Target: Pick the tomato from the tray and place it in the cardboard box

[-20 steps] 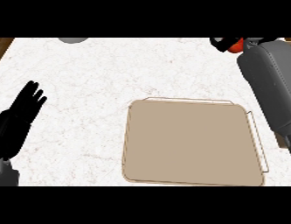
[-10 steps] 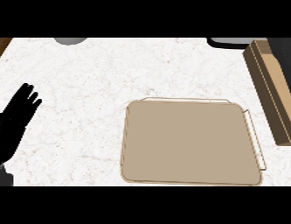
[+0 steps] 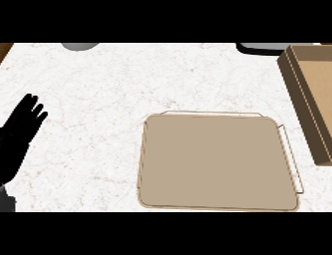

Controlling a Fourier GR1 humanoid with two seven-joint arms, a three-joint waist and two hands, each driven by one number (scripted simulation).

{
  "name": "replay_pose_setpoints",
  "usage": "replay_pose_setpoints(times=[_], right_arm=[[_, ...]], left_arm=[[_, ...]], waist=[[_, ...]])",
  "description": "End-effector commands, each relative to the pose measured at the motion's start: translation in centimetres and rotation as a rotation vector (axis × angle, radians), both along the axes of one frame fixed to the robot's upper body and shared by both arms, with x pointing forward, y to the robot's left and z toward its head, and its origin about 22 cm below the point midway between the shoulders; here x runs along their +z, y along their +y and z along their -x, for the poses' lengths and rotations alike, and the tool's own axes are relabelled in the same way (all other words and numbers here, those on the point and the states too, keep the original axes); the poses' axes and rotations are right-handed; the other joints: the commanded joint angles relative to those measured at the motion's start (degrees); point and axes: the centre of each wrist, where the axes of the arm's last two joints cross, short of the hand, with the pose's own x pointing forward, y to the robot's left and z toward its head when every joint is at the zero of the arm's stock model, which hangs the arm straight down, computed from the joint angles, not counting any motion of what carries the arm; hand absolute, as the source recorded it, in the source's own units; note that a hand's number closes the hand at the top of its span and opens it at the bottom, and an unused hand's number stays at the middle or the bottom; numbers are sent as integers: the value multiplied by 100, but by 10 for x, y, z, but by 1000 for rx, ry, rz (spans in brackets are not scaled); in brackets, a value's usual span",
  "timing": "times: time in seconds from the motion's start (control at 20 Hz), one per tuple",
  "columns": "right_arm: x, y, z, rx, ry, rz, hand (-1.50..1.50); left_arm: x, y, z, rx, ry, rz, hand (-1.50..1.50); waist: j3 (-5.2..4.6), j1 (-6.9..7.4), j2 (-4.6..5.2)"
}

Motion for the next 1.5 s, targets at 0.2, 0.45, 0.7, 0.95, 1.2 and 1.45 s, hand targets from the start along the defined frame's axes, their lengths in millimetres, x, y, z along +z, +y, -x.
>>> replay_pose_setpoints(times=[0.2,0.45,0.7,0.95,1.2,1.45], right_arm=[[-50,-57,10,18,-1,6,150],[-66,-85,13,9,7,-41,150],[-108,-97,20,19,70,-194,150],[-146,-122,38,-115,127,-340,-150],[-158,-123,43,33,37,-340,-150],[-141,-118,38,24,-292,-360,-150]], left_arm=[[-12,-6,2,8,-7,-6,0],[-6,1,3,-18,6,-6,0],[-11,4,1,-15,-11,-18,0],[-8,-2,-5,-22,5,1,0],[-5,-12,-7,-19,-4,7,0],[0,3,-5,-18,-2,-4,0]], waist=[[2,12,3],[3,64,18],[7,95,34],[12,122,55],[9,51,25],[12,14,7]])
